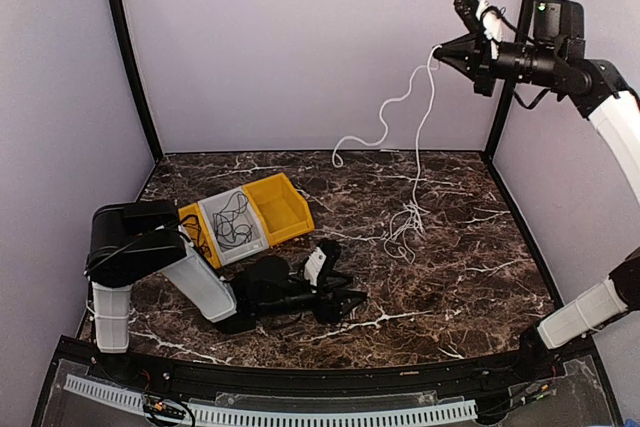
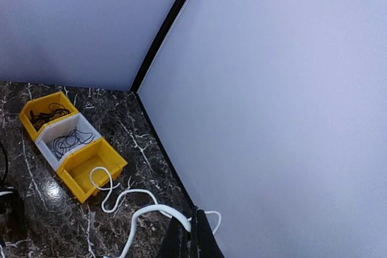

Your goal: Untangle the cables

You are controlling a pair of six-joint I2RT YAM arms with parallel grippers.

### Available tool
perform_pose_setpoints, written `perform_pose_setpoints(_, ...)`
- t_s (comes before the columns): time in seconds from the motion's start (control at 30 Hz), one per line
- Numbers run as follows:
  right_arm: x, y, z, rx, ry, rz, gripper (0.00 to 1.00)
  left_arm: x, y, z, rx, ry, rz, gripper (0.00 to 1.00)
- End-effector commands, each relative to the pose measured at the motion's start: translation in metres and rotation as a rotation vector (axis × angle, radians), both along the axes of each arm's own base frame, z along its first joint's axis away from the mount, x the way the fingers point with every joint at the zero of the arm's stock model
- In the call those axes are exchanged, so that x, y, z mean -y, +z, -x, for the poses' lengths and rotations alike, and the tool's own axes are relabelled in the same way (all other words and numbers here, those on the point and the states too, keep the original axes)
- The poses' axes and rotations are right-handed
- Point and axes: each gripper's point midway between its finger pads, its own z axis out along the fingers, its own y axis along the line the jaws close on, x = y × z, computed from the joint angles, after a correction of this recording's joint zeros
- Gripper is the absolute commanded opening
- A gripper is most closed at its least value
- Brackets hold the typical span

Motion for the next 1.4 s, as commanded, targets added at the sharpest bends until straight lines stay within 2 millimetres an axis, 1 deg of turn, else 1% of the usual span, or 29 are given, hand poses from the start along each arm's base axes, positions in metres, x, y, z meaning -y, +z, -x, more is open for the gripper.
perform_pose_setpoints(0.0, -0.016, -0.053, 0.004, -0.129, 0.08, 0.005, 0.0, -0.017, 0.076, 0.003, 0.165, 0.106, 0.122, 0.66)
perform_pose_setpoints(0.03, -0.02, -0.066, 0.007, -0.162, 0.097, 0.01, 0.0, -0.019, 0.079, 0.003, 0.189, 0.12, 0.112, 0.67)
perform_pose_setpoints(0.07, -0.023, -0.079, 0.008, -0.192, 0.104, 0.015, 0.0, -0.019, 0.089, 0.004, 0.206, 0.123, 0.125, 0.68)
perform_pose_setpoints(0.13, -0.029, -0.108, 0.01, -0.252, 0.113, 0.032, 0.0, -0.015, 0.099, 0.004, 0.241, 0.121, 0.13, 0.68)
perform_pose_setpoints(0.17, -0.03, -0.117, 0.012, -0.265, 0.116, 0.039, 0.0, -0.011, 0.106, 0.004, 0.262, 0.119, 0.136, 0.68)
perform_pose_setpoints(0.2, -0.031, -0.125, 0.014, -0.277, 0.117, 0.048, 0.0, -0.008, 0.108, 0.003, 0.269, 0.117, 0.139, 0.68)
perform_pose_setpoints(0.23, -0.032, -0.131, 0.016, -0.283, 0.119, 0.055, 0.0, -0.003, 0.116, 0.001, 0.282, 0.118, 0.154, 0.68)
perform_pose_setpoints(0.27, -0.033, -0.136, 0.018, -0.292, 0.122, 0.061, 0.0, 0.0, 0.118, 0.0, 0.285, 0.117, 0.16, 0.68)
perform_pose_setpoints(0.3, -0.034, -0.141, 0.02, -0.301, 0.127, 0.067, 0.0, 0.006, 0.128, -0.002, 0.291, 0.117, 0.178, 0.69)
perform_pose_setpoints(0.37, -0.038, -0.149, 0.026, -0.319, 0.146, 0.087, 0.0, 0.016, 0.136, -0.01, 0.286, 0.137, 0.177, 0.69)
perform_pose_setpoints(0.4, -0.041, -0.154, 0.028, -0.328, 0.155, 0.099, 0.0, 0.024, 0.141, -0.016, 0.274, 0.151, 0.168, 0.71)
perform_pose_setpoints(0.43, -0.043, -0.158, 0.032, -0.333, 0.165, 0.11, 0.0, 0.025, 0.144, -0.024, 0.266, 0.192, 0.16, 0.73)
perform_pose_setpoints(0.47, -0.045, -0.161, 0.035, -0.335, 0.172, 0.121, 0.0, 0.032, 0.146, -0.031, 0.241, 0.214, 0.142, 0.76)
perform_pose_setpoints(0.5, -0.047, -0.164, 0.037, -0.339, 0.179, 0.13, 0.0, 0.032, 0.144, -0.04, 0.231, 0.26, 0.123, 0.77)
perform_pose_setpoints(0.53, -0.049, -0.166, 0.04, -0.34, 0.186, 0.137, 0.0, 0.037, 0.149, -0.045, 0.223, 0.282, 0.108, 0.8)
perform_pose_setpoints(0.57, -0.05, -0.168, 0.041, -0.338, 0.19, 0.142, 0.0, 0.04, 0.145, -0.048, 0.221, 0.285, 0.09, 0.8)
perform_pose_setpoints(0.6, -0.051, -0.168, 0.042, -0.336, 0.192, 0.146, 0.0, 0.045, 0.149, -0.051, 0.226, 0.294, 0.077, 0.82)
perform_pose_setpoints(0.63, -0.052, -0.169, 0.043, -0.336, 0.196, 0.149, 0.0, 0.047, 0.145, -0.054, 0.223, 0.3, 0.06, 0.82)
perform_pose_setpoints(0.73, -0.054, -0.167, 0.045, -0.33, 0.202, 0.151, 0.0, 0.047, 0.146, -0.067, 0.216, 0.37, 0.034, 0.82)
perform_pose_setpoints(0.83, -0.055, -0.166, 0.048, -0.328, 0.211, 0.153, 0.0, 0.043, 0.14, -0.078, 0.198, 0.429, 0.003, 0.81)
perform_pose_setpoints(0.9, -0.056, -0.165, 0.049, -0.325, 0.218, 0.154, 0.0, 0.043, 0.137, -0.084, 0.18, 0.442, -0.013, 0.78)
perform_pose_setpoints(1.0, -0.057, -0.166, 0.05, -0.326, 0.224, 0.157, 0.0, 0.049, 0.136, -0.085, 0.178, 0.389, -0.004, 0.68)
perform_pose_setpoints(1.03, -0.058, -0.167, 0.05, -0.327, 0.224, 0.159, 0.0, 0.049, 0.133, -0.085, 0.179, 0.38, -0.005, 0.61)
perform_pose_setpoints(1.07, -0.058, -0.168, 0.05, -0.329, 0.224, 0.16, 0.0, 0.051, 0.134, -0.086, 0.186, 0.358, 0.005, 0.57)
perform_pose_setpoints(1.1, -0.058, -0.169, 0.05, -0.33, 0.224, 0.162, 0.0, 0.05, 0.135, -0.088, 0.192, 0.354, 0.013, 0.5)
perform_pose_setpoints(1.23, -0.057, -0.172, 0.049, -0.33, 0.217, 0.167, 0.0, 0.047, 0.139, -0.093, 0.194, 0.351, 0.029, 0.36)
perform_pose_setpoints(1.27, -0.057, -0.173, 0.048, -0.331, 0.214, 0.17, 0.0, 0.046, 0.143, -0.092, 0.194, 0.347, 0.037, 0.28)
perform_pose_setpoints(1.33, -0.057, -0.174, 0.047, -0.328, 0.207, 0.173, 0.0, 0.047, 0.148, -0.089, 0.197, 0.321, 0.046, 0.17)
perform_pose_setpoints(1.37, -0.056, -0.175, 0.046, -0.327, 0.202, 0.174, 0.0, 0.048, 0.146, -0.085, 0.193, 0.298, 0.043, 0.07)
